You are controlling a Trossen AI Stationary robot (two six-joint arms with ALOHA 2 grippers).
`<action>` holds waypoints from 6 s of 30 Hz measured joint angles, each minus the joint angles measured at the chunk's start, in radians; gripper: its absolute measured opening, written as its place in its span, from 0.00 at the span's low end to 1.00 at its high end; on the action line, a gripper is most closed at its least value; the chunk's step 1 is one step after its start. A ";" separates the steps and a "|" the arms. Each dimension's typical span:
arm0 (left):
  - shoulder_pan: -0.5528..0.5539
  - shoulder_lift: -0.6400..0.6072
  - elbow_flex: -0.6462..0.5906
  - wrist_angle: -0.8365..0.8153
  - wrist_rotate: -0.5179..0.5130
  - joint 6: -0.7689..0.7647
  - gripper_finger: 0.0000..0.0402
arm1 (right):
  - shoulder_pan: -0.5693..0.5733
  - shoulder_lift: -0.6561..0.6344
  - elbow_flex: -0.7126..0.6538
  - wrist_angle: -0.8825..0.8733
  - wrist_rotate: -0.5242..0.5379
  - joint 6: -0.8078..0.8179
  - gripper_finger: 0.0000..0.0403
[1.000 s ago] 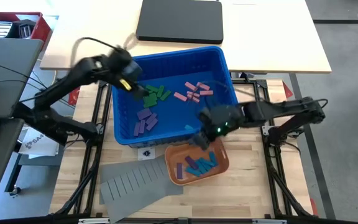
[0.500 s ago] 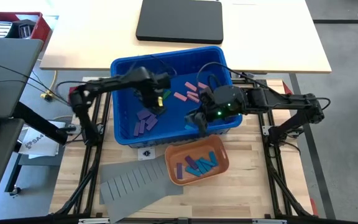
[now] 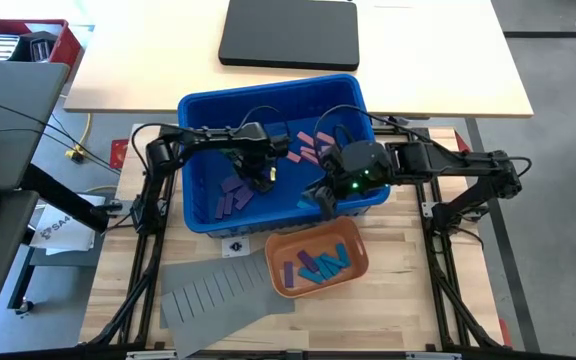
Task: Sort blocks
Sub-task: Put the purple block into the orange bin
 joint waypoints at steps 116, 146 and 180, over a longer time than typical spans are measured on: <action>-0.013 -0.773 0.031 0.621 0.598 -0.139 0.50 | 0.220 0.099 -0.344 0.149 -0.287 0.220 0.25; -0.013 -0.775 0.031 0.591 0.591 -0.123 0.50 | 0.214 0.344 -0.534 0.270 -0.226 0.525 0.34; -0.005 -0.399 -0.088 -0.120 0.182 -0.027 0.43 | 0.028 -0.236 -0.426 0.176 -0.027 0.228 0.36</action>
